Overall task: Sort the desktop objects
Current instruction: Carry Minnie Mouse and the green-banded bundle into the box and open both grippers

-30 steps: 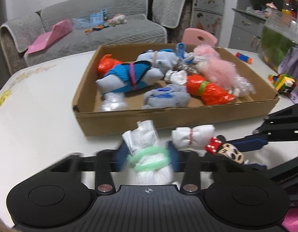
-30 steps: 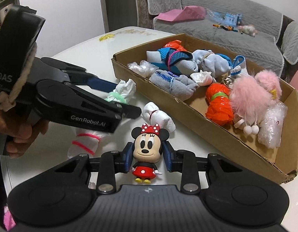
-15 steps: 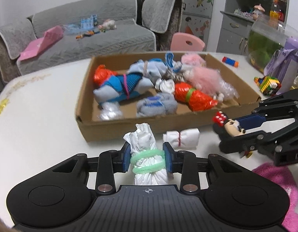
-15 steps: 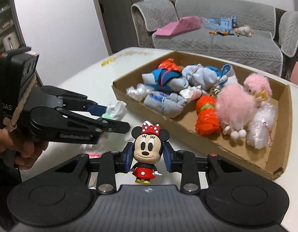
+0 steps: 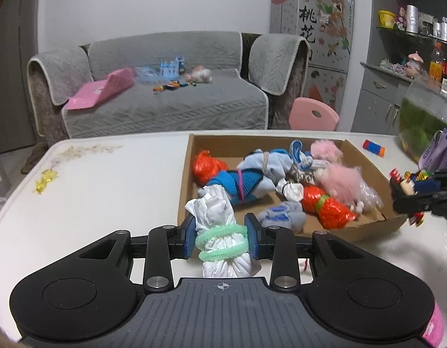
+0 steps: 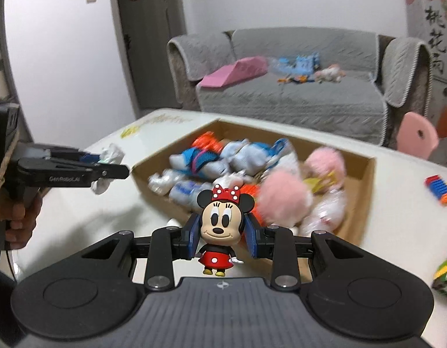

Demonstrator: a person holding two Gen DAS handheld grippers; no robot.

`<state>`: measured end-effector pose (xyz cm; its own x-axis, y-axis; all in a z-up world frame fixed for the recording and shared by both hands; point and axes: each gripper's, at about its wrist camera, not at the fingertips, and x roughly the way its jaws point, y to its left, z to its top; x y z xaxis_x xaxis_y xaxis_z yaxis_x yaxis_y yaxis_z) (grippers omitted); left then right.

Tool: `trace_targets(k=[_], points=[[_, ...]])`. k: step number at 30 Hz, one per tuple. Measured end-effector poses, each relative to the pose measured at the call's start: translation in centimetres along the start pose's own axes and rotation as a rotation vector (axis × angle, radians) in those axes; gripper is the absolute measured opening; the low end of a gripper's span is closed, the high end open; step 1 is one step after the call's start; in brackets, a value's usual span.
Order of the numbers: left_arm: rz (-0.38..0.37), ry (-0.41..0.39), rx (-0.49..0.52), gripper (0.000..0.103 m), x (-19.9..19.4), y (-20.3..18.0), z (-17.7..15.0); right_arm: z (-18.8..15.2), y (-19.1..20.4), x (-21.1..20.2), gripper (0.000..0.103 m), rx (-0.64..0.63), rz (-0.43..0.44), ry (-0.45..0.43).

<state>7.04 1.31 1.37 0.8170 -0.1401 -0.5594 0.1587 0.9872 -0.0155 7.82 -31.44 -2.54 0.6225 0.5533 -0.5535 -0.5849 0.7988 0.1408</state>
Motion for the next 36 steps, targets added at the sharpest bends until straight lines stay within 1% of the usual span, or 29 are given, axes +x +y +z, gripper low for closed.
trace_targets(k=[6,9,14,18,27,36], points=[[-0.017,-0.009,0.028,0.041,1.1,-1.2,1.5,1.2,-1.5,-0.6,0.029,0.027,-0.050,-0.053],[-0.032,-0.015,0.038,0.041,1.9,-2.0,2.4,1.8,-1.9,-0.4,0.029,0.042,-0.059,-0.073],[-0.042,-0.012,0.052,0.042,3.6,-3.3,3.7,2.7,-2.5,-0.1,0.030,0.035,-0.102,-0.099],[-0.037,0.004,0.064,0.042,5.2,-3.6,4.2,3.2,-3.2,0.6,0.030,0.023,-0.151,-0.104],[-0.055,0.030,0.075,0.042,8.6,-4.2,5.7,3.3,-4.9,2.4,0.030,0.034,-0.200,-0.110],[-0.072,0.066,0.059,0.042,11.1,-4.5,6.0,2.8,-5.6,3.3,0.030,0.064,-0.197,-0.092]])
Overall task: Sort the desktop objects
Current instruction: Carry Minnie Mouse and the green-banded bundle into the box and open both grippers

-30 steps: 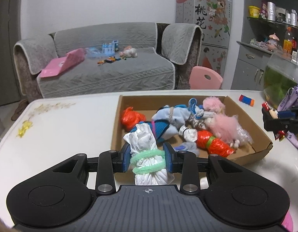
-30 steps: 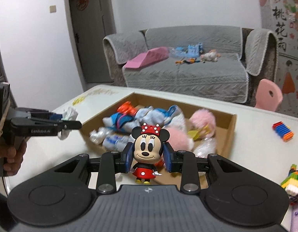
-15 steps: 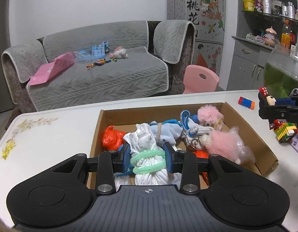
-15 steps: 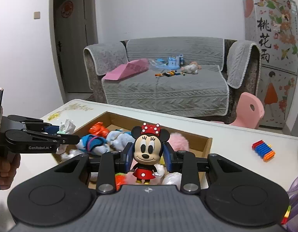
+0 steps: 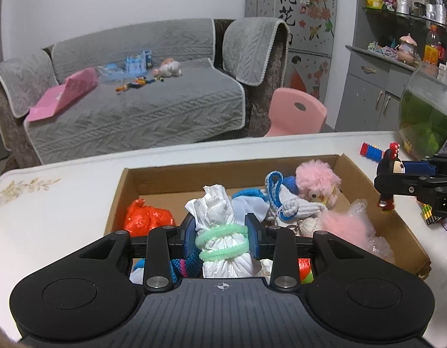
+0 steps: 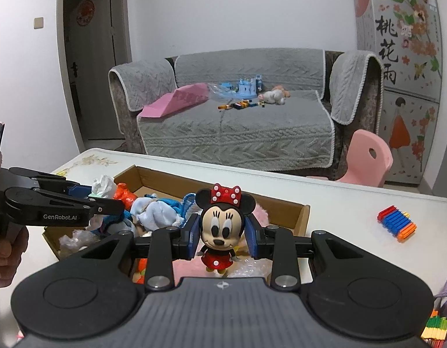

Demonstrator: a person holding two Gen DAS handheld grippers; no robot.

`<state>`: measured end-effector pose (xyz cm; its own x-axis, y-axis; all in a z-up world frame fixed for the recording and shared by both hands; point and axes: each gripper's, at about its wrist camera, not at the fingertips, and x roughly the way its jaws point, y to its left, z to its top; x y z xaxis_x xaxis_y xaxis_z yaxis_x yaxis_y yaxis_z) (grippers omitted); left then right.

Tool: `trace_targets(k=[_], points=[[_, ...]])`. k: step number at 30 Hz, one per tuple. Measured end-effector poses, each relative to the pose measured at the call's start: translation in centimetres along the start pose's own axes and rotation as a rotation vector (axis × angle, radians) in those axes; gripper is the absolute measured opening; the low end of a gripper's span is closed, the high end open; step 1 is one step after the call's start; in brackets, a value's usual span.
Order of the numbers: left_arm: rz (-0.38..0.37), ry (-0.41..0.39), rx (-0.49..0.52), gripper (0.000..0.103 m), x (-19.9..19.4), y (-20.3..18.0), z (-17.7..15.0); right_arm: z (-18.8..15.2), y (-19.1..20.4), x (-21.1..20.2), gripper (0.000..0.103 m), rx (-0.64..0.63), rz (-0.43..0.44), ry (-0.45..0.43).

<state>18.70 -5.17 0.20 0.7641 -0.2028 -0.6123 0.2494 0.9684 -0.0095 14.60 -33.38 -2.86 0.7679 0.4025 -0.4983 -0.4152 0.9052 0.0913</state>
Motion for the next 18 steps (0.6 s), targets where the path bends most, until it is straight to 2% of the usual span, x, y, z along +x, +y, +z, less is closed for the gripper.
trace_targets(k=[5,12,18], points=[[-0.006,0.033,-0.009,0.042,1.3,0.3,-0.4,-0.2,0.1,0.9,0.030,0.010,0.004,0.026],[-0.014,0.034,-0.005,0.043,1.4,-0.2,-0.4,-0.2,0.4,1.1,0.030,0.002,-0.004,0.040],[-0.035,0.037,0.018,0.043,1.6,-1.5,-0.3,-0.3,0.8,1.2,0.030,-0.036,-0.060,0.064]])
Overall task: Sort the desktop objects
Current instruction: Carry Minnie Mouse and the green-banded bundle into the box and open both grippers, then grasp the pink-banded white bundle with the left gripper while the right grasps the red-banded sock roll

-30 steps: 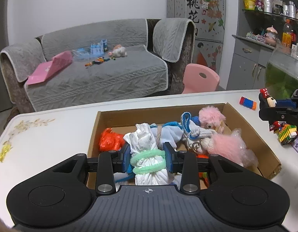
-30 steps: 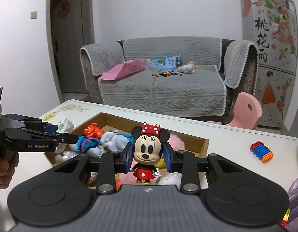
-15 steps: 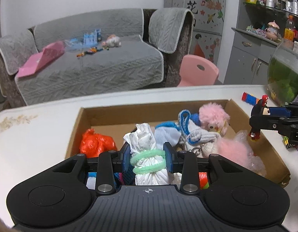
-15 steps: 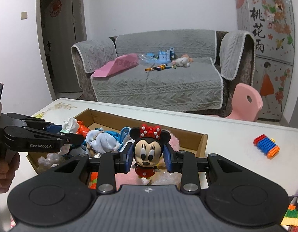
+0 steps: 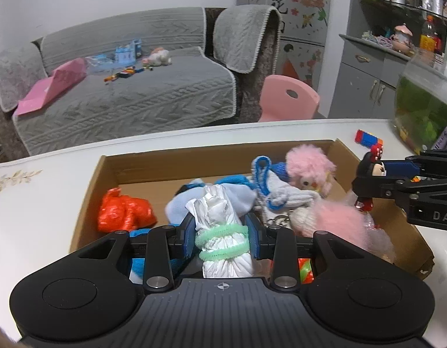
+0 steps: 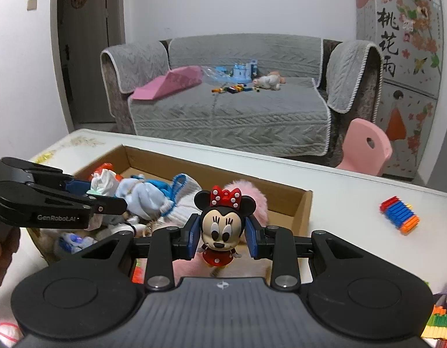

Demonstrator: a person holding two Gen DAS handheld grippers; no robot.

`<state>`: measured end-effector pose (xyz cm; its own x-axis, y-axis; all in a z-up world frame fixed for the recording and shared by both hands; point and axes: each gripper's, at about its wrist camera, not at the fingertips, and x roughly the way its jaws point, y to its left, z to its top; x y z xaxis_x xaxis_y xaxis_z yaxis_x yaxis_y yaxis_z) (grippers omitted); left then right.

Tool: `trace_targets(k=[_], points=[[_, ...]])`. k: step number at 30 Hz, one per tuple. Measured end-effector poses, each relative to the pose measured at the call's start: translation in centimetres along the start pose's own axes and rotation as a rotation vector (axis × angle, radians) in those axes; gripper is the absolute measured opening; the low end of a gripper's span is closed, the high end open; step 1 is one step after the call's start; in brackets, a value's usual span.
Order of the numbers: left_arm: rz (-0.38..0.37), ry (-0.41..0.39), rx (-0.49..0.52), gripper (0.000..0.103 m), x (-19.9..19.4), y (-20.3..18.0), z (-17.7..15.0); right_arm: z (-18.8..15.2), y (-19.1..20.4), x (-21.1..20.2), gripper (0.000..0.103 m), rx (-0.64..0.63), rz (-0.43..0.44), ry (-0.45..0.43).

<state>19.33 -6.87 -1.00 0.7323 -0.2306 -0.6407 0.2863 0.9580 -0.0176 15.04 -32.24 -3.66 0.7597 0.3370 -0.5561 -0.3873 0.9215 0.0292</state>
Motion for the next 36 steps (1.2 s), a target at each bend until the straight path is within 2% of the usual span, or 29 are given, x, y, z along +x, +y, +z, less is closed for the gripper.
trace_targets(k=[9,15,16,17,18,22,23,27,29,30,34,36], points=[[-0.028,0.015,0.019,0.043,0.8,-1.5,-0.1,-0.3,-0.7,0.5,0.030,0.020,-0.025,0.016],[-0.024,0.019,0.022,0.050,1.2,-2.0,-0.1,-0.6,-0.8,1.0,0.031,0.028,-0.028,0.014],[-0.023,0.019,0.021,0.053,1.2,-2.0,-0.1,-0.6,-0.7,0.9,0.041,0.029,-0.032,0.006],[-0.021,0.014,0.020,0.060,1.1,-2.0,0.0,-0.6,-0.7,0.8,0.055,0.030,-0.029,0.001],[-0.016,0.009,0.020,0.071,0.9,-1.9,0.0,-0.6,-0.8,0.6,0.060,0.030,-0.028,-0.003],[-0.001,-0.017,0.030,0.082,-0.2,-1.8,0.1,-0.4,-0.6,-0.3,0.062,0.016,-0.023,-0.025],[0.003,-0.022,0.035,0.088,-0.6,-1.7,0.1,-0.3,-0.6,-0.5,0.063,0.013,-0.023,-0.030],[0.006,-0.028,0.069,0.096,-2.5,-1.5,-0.5,-0.1,-0.3,-1.8,0.064,0.001,-0.010,-0.057],[0.014,-0.036,0.090,0.101,-3.7,-1.4,-1.1,0.0,0.0,-2.6,0.073,-0.013,0.001,-0.075],[0.014,-0.041,0.098,0.103,-4.4,-1.2,-1.4,0.1,0.1,-2.9,0.074,-0.016,0.012,-0.082],[0.012,-0.045,0.122,0.103,-7.6,-0.4,-3.3,-0.2,1.3,-4.4,0.079,-0.041,0.123,-0.094],[0.005,-0.035,0.144,0.103,-9.4,0.0,-4.8,-0.6,2.2,-5.5,0.082,-0.066,0.206,-0.097]])
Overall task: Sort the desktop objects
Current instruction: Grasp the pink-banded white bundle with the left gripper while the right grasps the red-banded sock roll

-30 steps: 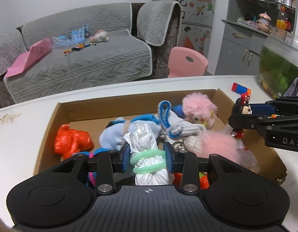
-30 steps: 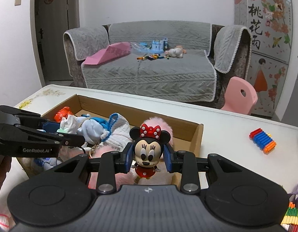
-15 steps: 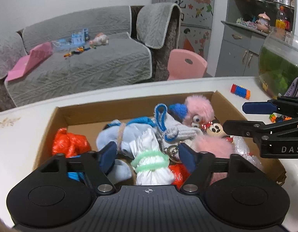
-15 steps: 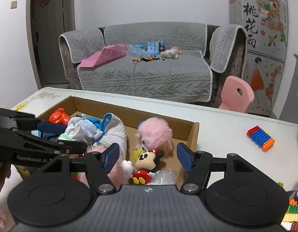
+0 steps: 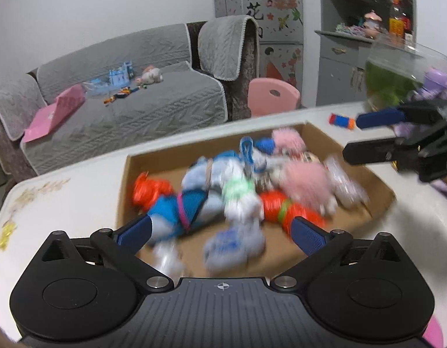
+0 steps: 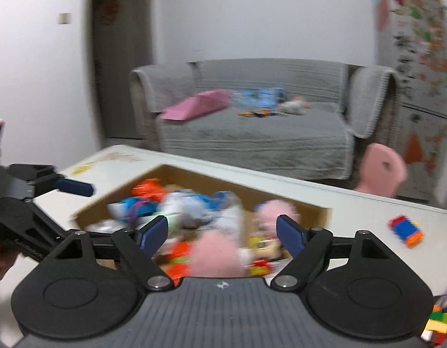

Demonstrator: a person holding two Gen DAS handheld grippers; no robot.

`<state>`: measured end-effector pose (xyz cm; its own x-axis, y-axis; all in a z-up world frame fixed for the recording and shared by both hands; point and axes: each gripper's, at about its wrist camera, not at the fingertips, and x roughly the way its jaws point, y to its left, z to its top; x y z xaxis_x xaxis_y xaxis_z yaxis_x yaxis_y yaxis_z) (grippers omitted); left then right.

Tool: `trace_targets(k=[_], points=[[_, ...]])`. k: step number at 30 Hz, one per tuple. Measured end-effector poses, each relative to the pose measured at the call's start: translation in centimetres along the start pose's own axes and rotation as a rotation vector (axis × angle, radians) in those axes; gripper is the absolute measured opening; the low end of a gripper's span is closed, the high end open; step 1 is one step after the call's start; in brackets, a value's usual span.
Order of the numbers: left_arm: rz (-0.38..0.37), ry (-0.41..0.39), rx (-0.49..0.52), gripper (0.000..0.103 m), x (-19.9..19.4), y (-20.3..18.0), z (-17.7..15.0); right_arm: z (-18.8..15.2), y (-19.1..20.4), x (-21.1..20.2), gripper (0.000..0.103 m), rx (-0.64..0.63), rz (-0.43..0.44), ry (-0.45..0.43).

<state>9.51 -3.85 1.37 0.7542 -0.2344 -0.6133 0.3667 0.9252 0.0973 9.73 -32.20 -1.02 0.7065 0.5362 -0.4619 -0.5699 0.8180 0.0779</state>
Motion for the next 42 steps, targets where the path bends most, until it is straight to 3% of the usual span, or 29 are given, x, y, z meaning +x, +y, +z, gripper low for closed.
trace_targets(k=[3,6,9,13,18,24,35,42], points=[[-0.037,-0.006,0.064,0.103,-2.7,0.1,-1.8,-0.8,1.4,-1.3,0.088,-0.014,0.100,0.006],[-0.120,-0.015,0.071,0.103,-4.8,0.2,-4.0,-1.9,2.3,-1.6,0.091,0.006,0.170,0.047],[-0.184,-0.004,0.062,0.103,-5.2,0.0,-5.9,-2.3,3.4,-0.6,0.092,0.036,0.199,0.093],[-0.204,0.029,0.106,0.103,-4.6,-1.0,-6.9,-2.7,4.9,1.5,0.097,0.112,0.206,0.173],[-0.283,0.060,0.091,0.103,-3.5,-0.8,-7.9,-3.1,6.6,3.5,0.101,0.118,0.169,0.233],[-0.275,0.116,0.133,0.103,-1.8,-1.9,-9.3,-2.6,7.0,5.3,0.099,0.231,0.130,0.298],[-0.230,0.166,0.085,0.102,-0.3,-0.5,-9.9,-2.9,8.9,8.6,0.076,0.236,-0.045,0.463],[-0.220,0.150,0.071,0.094,-0.8,0.2,-10.0,-2.7,9.4,10.1,0.072,0.218,-0.122,0.525]])
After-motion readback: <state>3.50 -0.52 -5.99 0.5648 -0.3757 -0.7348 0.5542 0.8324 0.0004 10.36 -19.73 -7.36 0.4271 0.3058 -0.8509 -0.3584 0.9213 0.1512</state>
